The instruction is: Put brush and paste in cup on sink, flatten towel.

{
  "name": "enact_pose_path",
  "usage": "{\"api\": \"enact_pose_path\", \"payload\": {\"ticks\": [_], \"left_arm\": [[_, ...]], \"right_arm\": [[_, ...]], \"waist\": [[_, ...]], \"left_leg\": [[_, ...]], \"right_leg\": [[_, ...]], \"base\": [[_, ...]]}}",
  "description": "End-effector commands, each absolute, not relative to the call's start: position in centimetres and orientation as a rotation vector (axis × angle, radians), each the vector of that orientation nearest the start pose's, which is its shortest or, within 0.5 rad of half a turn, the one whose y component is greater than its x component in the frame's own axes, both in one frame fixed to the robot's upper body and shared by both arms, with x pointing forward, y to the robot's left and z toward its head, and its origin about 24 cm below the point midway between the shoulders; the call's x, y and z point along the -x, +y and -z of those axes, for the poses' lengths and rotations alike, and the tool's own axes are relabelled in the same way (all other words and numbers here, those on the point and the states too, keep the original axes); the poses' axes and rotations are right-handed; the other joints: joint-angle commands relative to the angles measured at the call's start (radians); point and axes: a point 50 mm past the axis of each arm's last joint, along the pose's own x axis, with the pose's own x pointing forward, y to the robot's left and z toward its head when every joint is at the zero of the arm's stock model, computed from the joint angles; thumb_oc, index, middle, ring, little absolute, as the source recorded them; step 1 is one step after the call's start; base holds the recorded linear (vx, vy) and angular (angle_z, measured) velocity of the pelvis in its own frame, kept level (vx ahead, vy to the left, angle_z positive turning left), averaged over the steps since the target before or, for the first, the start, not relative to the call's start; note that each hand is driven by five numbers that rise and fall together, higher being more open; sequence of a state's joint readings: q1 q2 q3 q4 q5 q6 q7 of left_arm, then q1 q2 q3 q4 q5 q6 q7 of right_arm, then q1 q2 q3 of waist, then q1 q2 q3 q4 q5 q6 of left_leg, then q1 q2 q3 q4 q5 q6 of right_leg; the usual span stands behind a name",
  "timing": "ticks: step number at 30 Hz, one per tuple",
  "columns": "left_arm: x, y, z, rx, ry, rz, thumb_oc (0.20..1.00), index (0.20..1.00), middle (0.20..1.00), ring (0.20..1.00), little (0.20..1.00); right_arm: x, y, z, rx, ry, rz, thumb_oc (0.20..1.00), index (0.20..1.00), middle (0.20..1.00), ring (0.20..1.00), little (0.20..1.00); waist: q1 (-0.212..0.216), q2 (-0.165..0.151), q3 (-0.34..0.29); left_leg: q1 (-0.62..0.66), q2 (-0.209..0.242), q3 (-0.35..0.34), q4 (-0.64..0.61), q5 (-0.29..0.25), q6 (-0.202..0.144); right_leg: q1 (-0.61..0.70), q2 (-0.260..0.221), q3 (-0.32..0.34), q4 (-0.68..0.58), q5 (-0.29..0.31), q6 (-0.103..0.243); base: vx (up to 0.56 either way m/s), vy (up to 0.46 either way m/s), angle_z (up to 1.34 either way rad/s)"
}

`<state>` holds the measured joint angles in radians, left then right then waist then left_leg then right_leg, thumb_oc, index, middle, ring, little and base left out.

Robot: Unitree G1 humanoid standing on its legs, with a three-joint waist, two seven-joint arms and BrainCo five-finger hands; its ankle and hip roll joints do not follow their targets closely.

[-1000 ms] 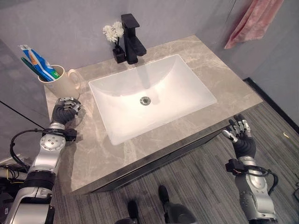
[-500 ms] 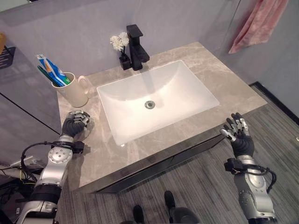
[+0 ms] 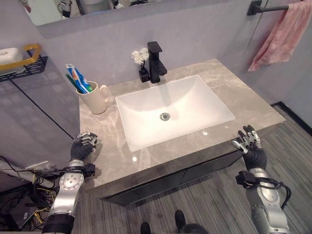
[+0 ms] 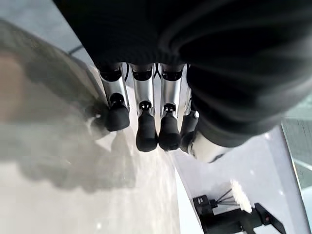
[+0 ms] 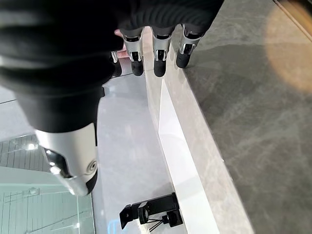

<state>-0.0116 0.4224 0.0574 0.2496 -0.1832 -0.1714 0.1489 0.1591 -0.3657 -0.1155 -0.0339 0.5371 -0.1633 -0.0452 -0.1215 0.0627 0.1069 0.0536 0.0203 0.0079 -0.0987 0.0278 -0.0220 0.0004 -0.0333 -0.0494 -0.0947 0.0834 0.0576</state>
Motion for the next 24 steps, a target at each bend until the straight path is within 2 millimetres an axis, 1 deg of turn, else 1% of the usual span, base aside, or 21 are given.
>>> {"api": "enact_pose_path", "payload": {"ticks": [1, 4, 8, 17, 21, 24], "left_arm": [[-25.9, 28.0, -6.9, -0.288, -0.131, -0.295, 0.2, 0.2, 0.2, 0.2, 0.2], [-25.5, 27.9, -7.3, -0.28, -0.156, -0.293, 0.2, 0.2, 0.2, 0.2, 0.2], [-25.2, 27.6, -7.4, -0.276, -0.165, -0.275, 0.2, 0.2, 0.2, 0.2, 0.2], [-25.0, 27.1, -7.3, -0.279, -0.172, -0.254, 0.2, 0.2, 0.2, 0.2, 0.2], [-24.8, 26.6, -7.4, -0.274, -0.182, -0.232, 0.2, 0.2, 0.2, 0.2, 0.2], [-24.6, 26.0, -7.9, -0.267, -0.218, -0.199, 0.2, 0.2, 0.2, 0.2, 0.2]], "right_arm": [[-23.1, -23.8, -8.6, -0.183, -0.258, 0.117, 1.0, 1.0, 1.0, 1.0, 1.0], [-23.1, -23.8, -8.5, -0.186, -0.259, 0.127, 1.0, 1.0, 1.0, 1.0, 1.0], [-23.2, -23.7, -8.8, -0.186, -0.276, 0.124, 1.0, 1.0, 1.0, 1.0, 1.0], [-23.4, -23.8, -9.2, -0.122, -0.276, 0.106, 1.0, 1.0, 1.0, 1.0, 1.0], [-23.5, -23.9, -9.2, -0.122, -0.279, 0.093, 1.0, 1.0, 1.0, 1.0, 1.0], [-23.7, -23.7, -9.4, -0.121, -0.286, 0.068, 1.0, 1.0, 1.0, 1.0, 1.0]], "waist": [[0.045, -0.055, -0.049], [0.056, -0.049, -0.061], [0.068, -0.042, -0.076], [0.08, -0.038, -0.095], [0.083, -0.037, -0.101], [0.087, -0.039, -0.101]], "left_leg": [[0.037, -0.009, -0.035, 0.023, -0.138, -0.014], [0.033, -0.011, -0.054, 0.024, -0.135, -0.014], [0.032, -0.013, -0.071, 0.027, -0.133, -0.013], [0.038, -0.013, -0.073, 0.025, -0.132, -0.013], [0.04, -0.013, -0.075, 0.03, -0.133, -0.014], [0.04, -0.011, -0.082, 0.034, -0.134, -0.015]], "right_leg": [[0.052, -0.078, -0.086, 0.039, -0.159, 0.055], [0.057, -0.081, -0.106, 0.047, -0.167, 0.052], [0.062, -0.084, -0.118, 0.053, -0.172, 0.05], [0.075, -0.087, -0.132, 0.049, -0.174, 0.05], [0.08, -0.087, -0.135, 0.054, -0.179, 0.047], [0.083, -0.086, -0.139, 0.062, -0.186, 0.044]], "base": [[-0.02, -0.029, 0.33], [-0.01, -0.03, 0.3], [-0.01, -0.023, 0.26], [-0.01, -0.011, 0.06], [0.0, 0.0, 0.0], [-0.02, -0.027, 0.03]]}}
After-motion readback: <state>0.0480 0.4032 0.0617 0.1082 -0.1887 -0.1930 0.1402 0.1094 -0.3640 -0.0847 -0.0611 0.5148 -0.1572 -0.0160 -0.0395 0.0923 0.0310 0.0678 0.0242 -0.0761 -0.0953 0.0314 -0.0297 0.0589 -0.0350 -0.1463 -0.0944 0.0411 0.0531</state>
